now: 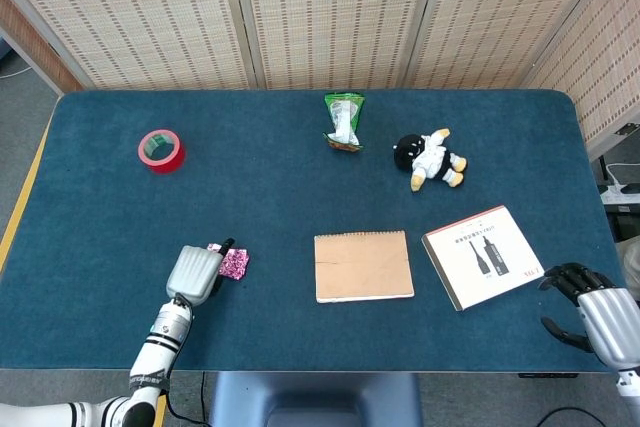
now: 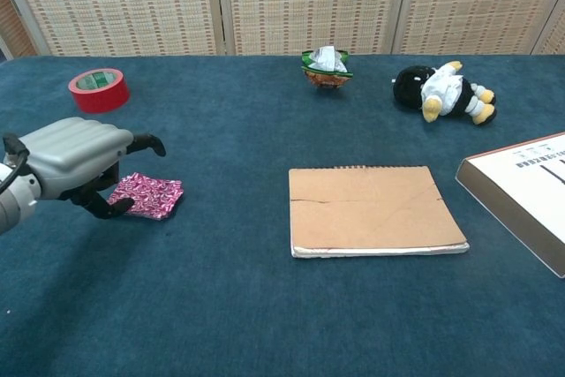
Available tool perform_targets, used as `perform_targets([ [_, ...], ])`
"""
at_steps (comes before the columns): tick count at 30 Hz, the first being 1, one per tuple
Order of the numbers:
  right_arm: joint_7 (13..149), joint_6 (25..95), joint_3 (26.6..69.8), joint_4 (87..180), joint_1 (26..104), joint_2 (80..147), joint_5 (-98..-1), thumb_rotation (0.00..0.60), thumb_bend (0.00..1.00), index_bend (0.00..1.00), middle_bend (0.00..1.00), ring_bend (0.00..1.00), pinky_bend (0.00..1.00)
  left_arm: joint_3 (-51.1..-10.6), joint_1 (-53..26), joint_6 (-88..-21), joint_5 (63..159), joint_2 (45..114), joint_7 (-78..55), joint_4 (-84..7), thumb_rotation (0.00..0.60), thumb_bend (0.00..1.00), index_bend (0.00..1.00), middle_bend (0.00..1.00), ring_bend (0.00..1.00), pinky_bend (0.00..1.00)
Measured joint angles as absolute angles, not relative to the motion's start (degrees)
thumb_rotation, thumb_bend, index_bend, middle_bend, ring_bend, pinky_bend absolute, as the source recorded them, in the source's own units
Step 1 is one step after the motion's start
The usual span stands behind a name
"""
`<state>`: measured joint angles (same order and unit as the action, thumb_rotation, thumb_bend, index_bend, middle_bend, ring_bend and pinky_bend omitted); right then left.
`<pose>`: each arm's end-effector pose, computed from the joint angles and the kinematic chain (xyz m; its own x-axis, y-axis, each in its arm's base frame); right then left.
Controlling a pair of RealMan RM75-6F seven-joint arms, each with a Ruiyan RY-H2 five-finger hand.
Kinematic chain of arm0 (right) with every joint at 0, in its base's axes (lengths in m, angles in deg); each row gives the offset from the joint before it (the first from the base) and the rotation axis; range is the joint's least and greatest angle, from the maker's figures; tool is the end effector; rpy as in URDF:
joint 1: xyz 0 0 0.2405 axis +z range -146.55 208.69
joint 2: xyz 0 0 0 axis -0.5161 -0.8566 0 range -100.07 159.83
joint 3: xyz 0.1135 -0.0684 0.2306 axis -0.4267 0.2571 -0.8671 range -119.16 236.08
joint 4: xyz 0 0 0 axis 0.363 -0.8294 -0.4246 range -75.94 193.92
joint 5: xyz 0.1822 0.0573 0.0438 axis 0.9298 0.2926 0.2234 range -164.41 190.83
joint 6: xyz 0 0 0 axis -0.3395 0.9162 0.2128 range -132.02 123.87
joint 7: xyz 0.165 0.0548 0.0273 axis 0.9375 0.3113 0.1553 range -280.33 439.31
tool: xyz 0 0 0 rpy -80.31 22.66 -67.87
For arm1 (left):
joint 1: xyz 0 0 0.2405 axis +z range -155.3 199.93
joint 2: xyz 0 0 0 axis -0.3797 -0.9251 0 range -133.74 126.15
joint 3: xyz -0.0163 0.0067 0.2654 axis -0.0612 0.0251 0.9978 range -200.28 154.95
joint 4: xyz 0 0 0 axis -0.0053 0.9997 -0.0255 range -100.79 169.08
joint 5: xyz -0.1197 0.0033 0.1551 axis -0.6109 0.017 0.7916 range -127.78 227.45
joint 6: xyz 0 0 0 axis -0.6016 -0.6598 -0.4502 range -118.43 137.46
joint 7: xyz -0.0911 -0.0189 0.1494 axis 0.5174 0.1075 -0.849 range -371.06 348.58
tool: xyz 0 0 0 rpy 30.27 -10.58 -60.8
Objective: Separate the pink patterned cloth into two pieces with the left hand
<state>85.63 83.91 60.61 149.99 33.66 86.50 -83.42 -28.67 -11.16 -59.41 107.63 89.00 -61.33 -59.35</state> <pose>-0.3088 -0.1812 0.1999 0.4478 -0.0641 0.8918 -0.8882 -0.1468 0.4354 -0.1797 0.3176 -0.0238 0.6740 0.1954 0.7124 0.7351 -0.2722 -0.6209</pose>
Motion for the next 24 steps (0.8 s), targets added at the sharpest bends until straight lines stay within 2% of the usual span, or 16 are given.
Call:
perform_targets([
  [6, 85.86, 84.04, 60.72, 149.98, 33.62, 86.37, -83.62, 0.600, 0.12, 0.43, 0.31, 0.24, 0.38, -29.29, -12.70, -58.92, 103.25, 90.86, -64.67, -58.68, 0.600, 0.37, 0.16, 1.00, 1.00, 1.00],
  [24, 86.24, 84.14, 60.79, 149.88, 33.57, 86.23, -83.75, 0.600, 0.12, 0.43, 0.31, 0.24, 0.38, -28.78, -14.91, -58.48, 98.91, 93.88, -67.07, -54.44, 0.600, 0.37, 0.17, 1.00, 1.00, 1.00],
])
